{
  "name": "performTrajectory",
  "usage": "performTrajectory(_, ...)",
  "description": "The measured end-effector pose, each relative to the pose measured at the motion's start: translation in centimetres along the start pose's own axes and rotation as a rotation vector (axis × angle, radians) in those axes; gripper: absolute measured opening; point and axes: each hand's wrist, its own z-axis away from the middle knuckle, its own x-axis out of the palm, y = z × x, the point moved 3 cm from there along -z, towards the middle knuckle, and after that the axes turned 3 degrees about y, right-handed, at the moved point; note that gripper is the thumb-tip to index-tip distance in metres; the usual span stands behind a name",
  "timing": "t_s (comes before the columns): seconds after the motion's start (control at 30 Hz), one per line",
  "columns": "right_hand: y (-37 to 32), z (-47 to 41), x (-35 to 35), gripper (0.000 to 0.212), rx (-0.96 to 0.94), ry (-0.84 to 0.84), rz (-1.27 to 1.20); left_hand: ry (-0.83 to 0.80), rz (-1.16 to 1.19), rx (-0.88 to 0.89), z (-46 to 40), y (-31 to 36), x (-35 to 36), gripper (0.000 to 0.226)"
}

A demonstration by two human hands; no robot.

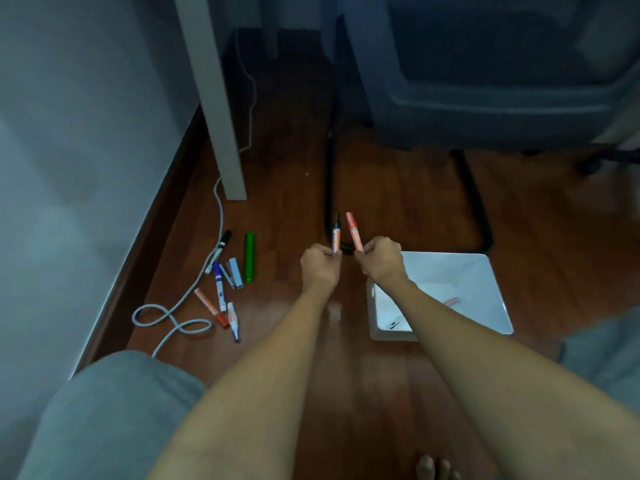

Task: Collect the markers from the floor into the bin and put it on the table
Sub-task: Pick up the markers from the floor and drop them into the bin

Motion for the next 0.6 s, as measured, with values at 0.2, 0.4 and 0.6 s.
performTrajectory(0.2, 5.5, 0.7, -4.1, 0.025, 0.17, 0.099, -0.039, -0.216, -0.089, 0.166, 3.9, 3.7, 6.1, 0.019)
performTrajectory(0.4, 10.5, 2.5, -5.0, 0.029, 0.338, 0.116, -0.034, -0.313, -0.264, 0.235, 6.1, 2.6, 9.7, 0.025)
performTrajectory(0.6, 10.2, 2.6, -5.1, 0.031, 0.328, 0.111, 0.026, -0.289, -0.327, 0.274, 5.5, 1.6, 9.0, 0.042)
